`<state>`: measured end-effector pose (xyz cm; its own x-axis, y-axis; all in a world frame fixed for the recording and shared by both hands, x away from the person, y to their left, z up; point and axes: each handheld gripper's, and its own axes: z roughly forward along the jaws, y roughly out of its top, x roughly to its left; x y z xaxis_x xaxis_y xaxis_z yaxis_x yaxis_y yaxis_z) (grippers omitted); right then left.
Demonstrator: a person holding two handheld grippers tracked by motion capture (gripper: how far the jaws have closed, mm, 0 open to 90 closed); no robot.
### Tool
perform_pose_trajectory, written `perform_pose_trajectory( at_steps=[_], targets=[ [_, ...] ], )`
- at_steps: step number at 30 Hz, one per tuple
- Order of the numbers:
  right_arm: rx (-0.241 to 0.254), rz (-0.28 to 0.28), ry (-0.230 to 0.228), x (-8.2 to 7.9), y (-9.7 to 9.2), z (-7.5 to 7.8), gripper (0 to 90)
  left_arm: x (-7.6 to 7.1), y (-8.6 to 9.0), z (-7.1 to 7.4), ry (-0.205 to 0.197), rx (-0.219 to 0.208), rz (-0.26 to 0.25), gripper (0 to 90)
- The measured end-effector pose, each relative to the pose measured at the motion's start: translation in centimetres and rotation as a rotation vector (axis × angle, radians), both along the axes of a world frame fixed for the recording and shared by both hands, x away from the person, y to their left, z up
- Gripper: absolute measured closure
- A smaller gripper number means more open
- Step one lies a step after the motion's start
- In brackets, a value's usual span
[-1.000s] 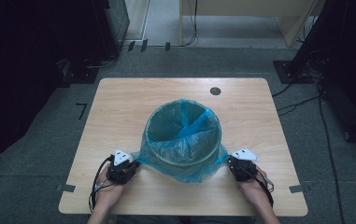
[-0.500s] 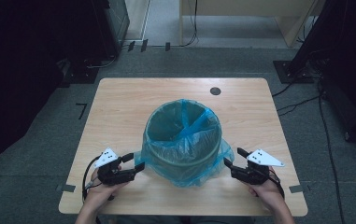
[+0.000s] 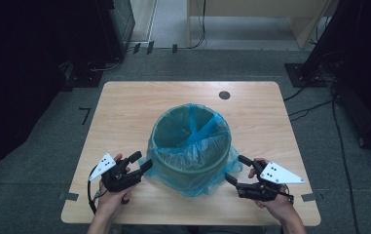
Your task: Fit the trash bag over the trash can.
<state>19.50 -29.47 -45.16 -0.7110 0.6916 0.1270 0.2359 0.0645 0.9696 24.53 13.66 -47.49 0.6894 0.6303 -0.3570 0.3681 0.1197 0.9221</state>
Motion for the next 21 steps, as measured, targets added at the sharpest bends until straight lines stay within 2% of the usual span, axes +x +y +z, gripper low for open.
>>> perform_pose_trajectory(
  at_steps=[1, 3, 5, 7, 8, 10, 12, 14, 16, 17, 19, 20, 21],
  targets=[
    [0.011, 0.009, 0.006, 0.1, 1.2, 0.2, 14.8, -0.1, -0.5, 0.1, -0.014, -0.020, -0.038, 34.7],
    [0.008, -0.002, 0.011, 0.3, 1.8, 0.2, 15.3, -0.2, -0.7, 0.1, -0.023, -0.016, -0.051, 34.8],
    [-0.002, -0.014, 0.013, 0.6, 2.6, 0.0, 20.0, -0.3, -1.1, 0.0, -0.029, -0.009, -0.061, 38.7],
    [0.012, -0.019, 0.008, 0.8, 2.9, -0.3, 40.4, -0.4, -1.3, -0.1, -0.035, -0.003, -0.063, 44.6],
    [0.035, -0.015, -0.002, 0.8, 2.8, -0.5, 59.0, -0.4, -1.4, -0.1, -0.041, 0.003, -0.060, 49.4],
    [0.053, -0.015, -0.003, 0.8, 2.7, -0.6, 77.7, -0.5, -1.5, -0.1, -0.049, 0.002, -0.060, 59.0],
    [0.059, 0.002, 0.005, 0.9, 2.5, -0.7, 89.2, -0.6, -1.6, -0.1, -0.061, 0.005, -0.061, 68.0],
    [0.048, -0.004, 0.008, 1.0, 2.4, -0.7, 90.0, -0.7, -1.6, 0.0, -0.063, 0.017, -0.059, 76.4],
    [0.014, -0.017, -0.005, 0.9, 2.4, -0.8, 90.0, -0.7, -1.7, -0.1, -0.052, 0.048, -0.046, 83.1],
    [-0.011, -0.016, -0.008, 0.9, 2.5, -0.9, 90.0, -0.6, -1.8, -0.3, -0.038, 0.079, -0.039, 85.5],
    [-0.102, -0.014, 0.009, 0.9, 2.7, -1.7, 90.0, -0.5, -2.0, -0.7, -0.008, 0.115, -0.039, 88.6],
    [-0.139, -0.015, 0.028, 1.0, 2.8, -2.1, 90.0, -0.3, -2.0, -1.0, 0.017, 0.134, -0.039, 89.0],
    [-0.207, -0.022, 0.061, 1.3, 3.1, -2.7, 90.0, -0.2, -2.1, -1.3, 0.037, 0.169, -0.034, 89.4]
  ],
)
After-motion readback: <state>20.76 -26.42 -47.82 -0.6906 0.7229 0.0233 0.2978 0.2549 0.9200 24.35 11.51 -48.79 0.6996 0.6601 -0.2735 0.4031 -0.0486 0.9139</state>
